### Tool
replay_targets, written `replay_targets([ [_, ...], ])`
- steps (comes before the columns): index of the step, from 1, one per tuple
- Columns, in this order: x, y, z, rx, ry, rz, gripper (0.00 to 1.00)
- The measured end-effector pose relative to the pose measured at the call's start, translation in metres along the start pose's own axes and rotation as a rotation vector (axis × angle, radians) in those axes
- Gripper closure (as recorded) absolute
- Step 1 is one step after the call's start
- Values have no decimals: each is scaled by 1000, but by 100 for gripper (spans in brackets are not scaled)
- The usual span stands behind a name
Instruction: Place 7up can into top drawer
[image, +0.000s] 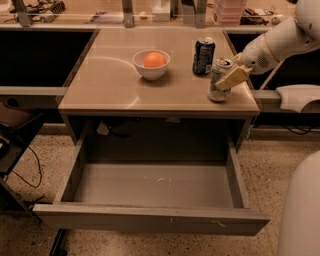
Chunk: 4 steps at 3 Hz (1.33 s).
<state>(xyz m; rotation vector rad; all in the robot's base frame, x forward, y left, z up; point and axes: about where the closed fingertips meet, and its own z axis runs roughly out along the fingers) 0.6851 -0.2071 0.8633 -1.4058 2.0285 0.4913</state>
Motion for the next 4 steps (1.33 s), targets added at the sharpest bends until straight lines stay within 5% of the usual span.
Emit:
replay_targets([
  [1, -9, 15, -2, 18, 97, -78, 100],
  [2, -25, 36, -40, 158, 204, -218, 100],
  [3, -34, 72, -104, 359, 232, -259, 100],
  [4, 0, 134, -155, 446, 305, -211, 100],
])
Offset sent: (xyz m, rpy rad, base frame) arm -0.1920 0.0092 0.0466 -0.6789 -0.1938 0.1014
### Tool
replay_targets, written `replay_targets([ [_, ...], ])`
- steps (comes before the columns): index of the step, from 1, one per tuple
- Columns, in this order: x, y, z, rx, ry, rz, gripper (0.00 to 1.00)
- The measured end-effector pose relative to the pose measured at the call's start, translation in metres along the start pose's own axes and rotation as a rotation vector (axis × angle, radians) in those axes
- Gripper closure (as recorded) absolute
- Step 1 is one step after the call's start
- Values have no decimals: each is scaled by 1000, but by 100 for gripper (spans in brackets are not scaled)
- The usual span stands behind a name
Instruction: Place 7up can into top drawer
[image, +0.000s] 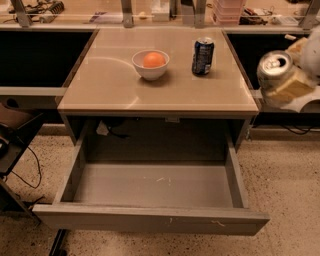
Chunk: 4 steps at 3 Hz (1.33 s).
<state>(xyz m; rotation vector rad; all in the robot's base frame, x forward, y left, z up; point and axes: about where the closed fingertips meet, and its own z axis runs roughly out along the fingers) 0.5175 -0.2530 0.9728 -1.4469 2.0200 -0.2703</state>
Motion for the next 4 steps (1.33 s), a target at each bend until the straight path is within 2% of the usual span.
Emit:
replay_targets([
  [1, 33, 31, 2, -39, 61, 30, 100],
  [2, 35, 34, 4, -15, 43, 63, 100],
  [3, 48, 67, 18, -18, -7, 184, 100],
  [4, 51, 136, 65, -185, -73, 308, 100],
])
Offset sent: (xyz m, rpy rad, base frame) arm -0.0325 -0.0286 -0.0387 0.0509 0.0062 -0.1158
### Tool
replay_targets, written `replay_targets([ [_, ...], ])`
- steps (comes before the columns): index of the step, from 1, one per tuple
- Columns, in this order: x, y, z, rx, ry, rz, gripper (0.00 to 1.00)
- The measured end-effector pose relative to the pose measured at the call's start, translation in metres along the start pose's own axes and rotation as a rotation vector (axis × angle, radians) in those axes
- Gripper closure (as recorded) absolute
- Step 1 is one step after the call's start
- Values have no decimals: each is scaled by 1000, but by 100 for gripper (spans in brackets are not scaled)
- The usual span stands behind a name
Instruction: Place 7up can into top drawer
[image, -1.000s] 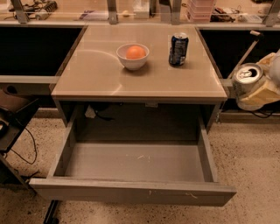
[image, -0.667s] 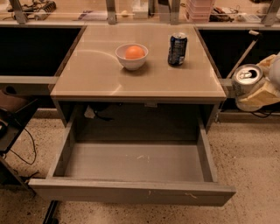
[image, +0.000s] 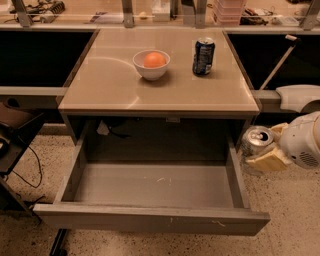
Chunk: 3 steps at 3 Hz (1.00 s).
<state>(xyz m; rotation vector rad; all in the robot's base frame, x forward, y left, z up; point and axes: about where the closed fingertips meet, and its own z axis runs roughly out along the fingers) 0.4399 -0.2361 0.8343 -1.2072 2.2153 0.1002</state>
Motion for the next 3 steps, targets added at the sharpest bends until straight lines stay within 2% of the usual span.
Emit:
replay_targets([
  [1, 0, 0, 0, 0, 0, 0, 100],
  [2, 6, 5, 26, -67, -11, 19, 100],
  [3, 0, 30, 92, -227, -26, 52, 100],
])
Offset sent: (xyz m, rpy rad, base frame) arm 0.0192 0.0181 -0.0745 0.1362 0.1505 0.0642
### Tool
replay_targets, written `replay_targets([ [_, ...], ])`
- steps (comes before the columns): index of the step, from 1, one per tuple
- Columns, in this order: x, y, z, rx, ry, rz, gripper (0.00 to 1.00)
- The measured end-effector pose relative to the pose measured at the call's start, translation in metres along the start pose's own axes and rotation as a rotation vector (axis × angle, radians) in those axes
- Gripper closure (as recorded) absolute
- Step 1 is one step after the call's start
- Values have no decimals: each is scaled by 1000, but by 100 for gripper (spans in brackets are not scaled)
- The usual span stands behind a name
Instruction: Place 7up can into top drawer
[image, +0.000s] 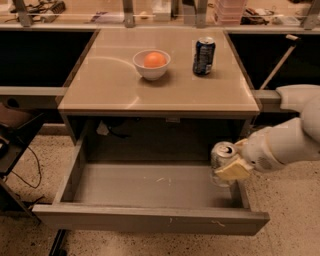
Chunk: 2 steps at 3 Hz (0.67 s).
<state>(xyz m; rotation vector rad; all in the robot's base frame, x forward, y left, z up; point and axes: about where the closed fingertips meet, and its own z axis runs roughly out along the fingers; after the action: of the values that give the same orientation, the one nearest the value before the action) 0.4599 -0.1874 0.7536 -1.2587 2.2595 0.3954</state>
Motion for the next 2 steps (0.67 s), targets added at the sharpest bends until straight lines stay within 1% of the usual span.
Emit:
replay_targets([
  [1, 2, 18, 55, -179, -25, 69, 100],
  [2, 7, 19, 64, -199, -27, 81, 100],
])
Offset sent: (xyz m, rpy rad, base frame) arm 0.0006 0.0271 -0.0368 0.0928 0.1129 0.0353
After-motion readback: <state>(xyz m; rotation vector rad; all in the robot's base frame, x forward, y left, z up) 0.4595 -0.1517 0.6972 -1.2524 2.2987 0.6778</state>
